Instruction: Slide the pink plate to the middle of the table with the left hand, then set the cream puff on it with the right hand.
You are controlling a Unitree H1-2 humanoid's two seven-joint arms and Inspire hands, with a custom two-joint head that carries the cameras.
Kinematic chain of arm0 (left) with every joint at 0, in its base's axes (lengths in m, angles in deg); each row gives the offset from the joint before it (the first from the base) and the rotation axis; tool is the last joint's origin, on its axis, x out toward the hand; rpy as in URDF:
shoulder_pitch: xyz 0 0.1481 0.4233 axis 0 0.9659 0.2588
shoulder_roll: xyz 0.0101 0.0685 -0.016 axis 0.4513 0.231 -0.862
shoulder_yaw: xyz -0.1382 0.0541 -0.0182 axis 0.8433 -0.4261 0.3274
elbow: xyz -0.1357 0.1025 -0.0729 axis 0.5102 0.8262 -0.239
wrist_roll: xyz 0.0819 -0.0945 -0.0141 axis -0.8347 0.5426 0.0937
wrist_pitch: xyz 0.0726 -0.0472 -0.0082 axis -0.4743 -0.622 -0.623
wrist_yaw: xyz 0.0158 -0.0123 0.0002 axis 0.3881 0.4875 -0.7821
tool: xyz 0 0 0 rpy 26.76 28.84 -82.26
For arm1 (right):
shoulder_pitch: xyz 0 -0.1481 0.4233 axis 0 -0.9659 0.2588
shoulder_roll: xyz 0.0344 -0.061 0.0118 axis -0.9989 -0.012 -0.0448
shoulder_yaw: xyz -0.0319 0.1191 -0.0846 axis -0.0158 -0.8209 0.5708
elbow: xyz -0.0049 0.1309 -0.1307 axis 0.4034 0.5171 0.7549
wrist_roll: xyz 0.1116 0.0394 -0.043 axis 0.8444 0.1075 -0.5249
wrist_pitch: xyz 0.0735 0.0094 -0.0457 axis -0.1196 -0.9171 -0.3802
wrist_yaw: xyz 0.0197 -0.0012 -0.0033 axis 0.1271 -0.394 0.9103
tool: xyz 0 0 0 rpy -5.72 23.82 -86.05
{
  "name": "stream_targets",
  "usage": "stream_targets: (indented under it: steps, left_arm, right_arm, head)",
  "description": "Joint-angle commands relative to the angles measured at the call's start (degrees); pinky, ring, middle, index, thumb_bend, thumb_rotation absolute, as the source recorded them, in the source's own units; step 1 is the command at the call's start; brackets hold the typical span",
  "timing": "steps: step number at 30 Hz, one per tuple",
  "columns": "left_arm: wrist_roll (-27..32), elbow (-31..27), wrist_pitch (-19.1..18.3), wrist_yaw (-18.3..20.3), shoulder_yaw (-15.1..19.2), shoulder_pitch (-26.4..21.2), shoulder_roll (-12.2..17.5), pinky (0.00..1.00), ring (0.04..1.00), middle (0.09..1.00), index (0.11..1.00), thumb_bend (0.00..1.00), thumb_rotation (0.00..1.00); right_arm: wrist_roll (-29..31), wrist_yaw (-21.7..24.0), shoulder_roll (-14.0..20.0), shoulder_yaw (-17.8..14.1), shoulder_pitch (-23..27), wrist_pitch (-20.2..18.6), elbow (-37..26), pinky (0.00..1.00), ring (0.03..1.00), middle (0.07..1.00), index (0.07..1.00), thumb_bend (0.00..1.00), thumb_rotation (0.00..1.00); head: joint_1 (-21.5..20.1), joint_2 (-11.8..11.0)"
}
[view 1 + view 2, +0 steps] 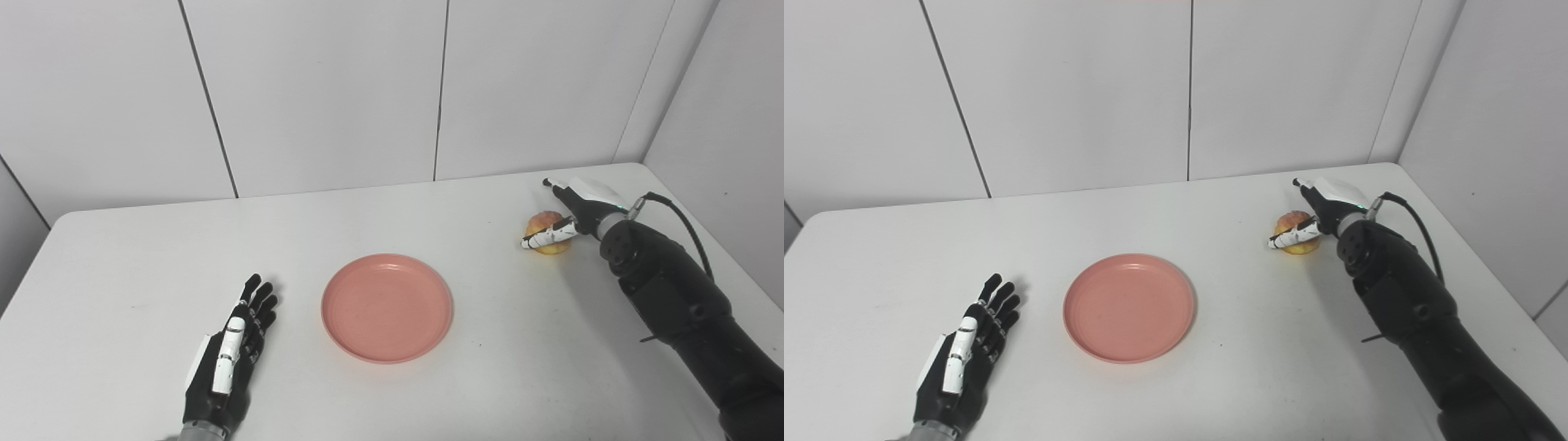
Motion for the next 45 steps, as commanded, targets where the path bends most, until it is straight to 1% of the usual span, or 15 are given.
stream_targets:
  steps: [1,14,16,23,26,28,31,32,35,36,39,40,41,42,45]
  left_arm:
    - [-0.05,1.73,-3.84,-0.52,-0.06,2.82,0.28,0.99,0.971,0.975,0.969,0.36,1.00]
    - [0.02,1.73,-4.05,-0.25,-0.12,2.70,0.56,1.00,0.974,0.976,0.970,0.36,1.00]
    - [0.04,1.77,-3.98,-0.14,-0.15,2.70,0.61,1.00,0.975,0.978,0.972,0.36,1.00]
    - [-0.07,1.47,-4.12,-0.15,-0.29,2.80,0.67,1.00,0.976,0.979,0.974,0.36,1.00]
    - [0.05,1.21,-4.37,-0.26,-0.25,2.82,0.54,0.99,0.970,0.973,0.967,0.37,1.00]
    - [0.09,1.13,-4.38,-0.23,-0.26,2.80,0.53,1.00,0.972,0.974,0.969,0.37,1.00]
    - [0.10,1.09,-4.55,-0.31,-0.25,2.81,0.49,1.00,0.973,0.974,0.971,0.37,1.00]
    - [0.11,1.06,-4.65,-0.39,-0.22,2.81,0.44,1.00,0.972,0.972,0.968,0.37,1.00]
    - [0.11,1.31,-4.31,-0.31,-0.22,2.75,0.41,1.00,0.972,0.973,0.969,0.37,1.00]
    - [0.09,1.35,-4.25,-0.28,-0.22,2.73,0.42,1.00,0.971,0.972,0.969,0.37,1.00]
    - [0.01,1.27,-4.35,-0.36,-0.22,2.74,0.40,0.99,0.968,0.971,0.968,0.37,1.00]
    - [-0.06,1.25,-4.31,-0.39,-0.25,2.75,0.40,0.99,0.968,0.971,0.968,0.37,1.00]
    - [-0.10,1.24,-4.28,-0.41,-0.27,2.76,0.41,0.99,0.967,0.968,0.966,0.37,1.00]
    - [-0.06,1.25,-4.28,-0.36,-0.28,2.75,0.44,0.99,0.966,0.967,0.965,0.37,1.00]
    - [0.09,1.27,-4.47,-0.43,-0.23,2.71,0.40,0.99,0.967,0.967,0.965,0.37,1.00]
  right_arm:
    - [-0.34,-0.19,1.70,-0.34,3.47,-0.60,-0.04,0.82,0.948,0.965,0.960,0.92,0.41]
    - [-0.71,0.12,1.04,1.37,5.08,-0.76,5.07,0.75,0.900,0.944,0.967,0.91,0.41]
    - [-0.75,0.01,0.96,1.71,5.49,-0.51,6.48,0.75,0.890,0.940,0.964,0.92,0.43]
    - [0.20,-0.52,0.59,1.84,6.12,0.03,9.07,0.75,0.889,0.943,0.954,0.91,0.41]
    - [0.51,-0.75,0.34,1.87,6.26,-0.24,9.70,0.69,0.852,0.914,0.948,0.90,0.41]
    - [0.43,-0.84,0.12,2.06,6.44,-0.65,10.22,0.56,0.750,0.834,0.942,0.89,0.42]
    - [0.18,-1.10,-0.09,2.60,6.70,-0.35,11.22,0.53,0.721,0.821,0.927,0.88,0.43]
    - [0.10,-1.22,-0.13,2.81,6.84,-0.16,11.66,0.60,0.771,0.848,0.880,0.86,0.43]
    - [0.11,-0.93,-0.23,3.50,7.29,-0.25,12.70,0.62,0.758,0.823,0.834,0.83,0.40]
    - [0.33,-0.72,-0.28,3.57,7.36,-0.32,12.94,0.61,0.725,0.772,0.762,0.81,0.38]
    - [0.67,-0.64,-0.36,3.75,7.40,-0.42,13.49,0.47,0.531,0.603,0.640,0.75,0.23]
    - [0.71,-0.89,-0.45,3.72,7.30,-0.52,13.69,0.46,0.524,0.596,0.635,0.75,0.23]
    - [0.76,-1.08,-0.51,3.70,7.23,-0.59,13.83,0.44,0.495,0.564,0.564,0.64,0.19]
    - [0.88,-1.32,-0.59,3.53,7.12,-0.85,13.86,0.43,0.481,0.547,0.528,0.58,0.16]
    - [1.25,-1.77,-0.46,3.16,6.65,-0.69,13.38,0.40,0.456,0.525,0.493,0.52,0.13]
  head:
    - [0.00,0.08]
    - [0.30,0.56]
    - [0.33,0.60]
    - [0.35,0.78]
    - [0.52,0.89]
    - [0.51,0.90]
    - [0.55,0.92]
    - [0.55,0.92]
    - [0.57,0.92]
    - [0.57,0.92]
    - [0.57,0.92]
    - [0.57,0.92]
    - [0.57,0.92]
    - [0.65,1.03]
    - [0.68,1.04]
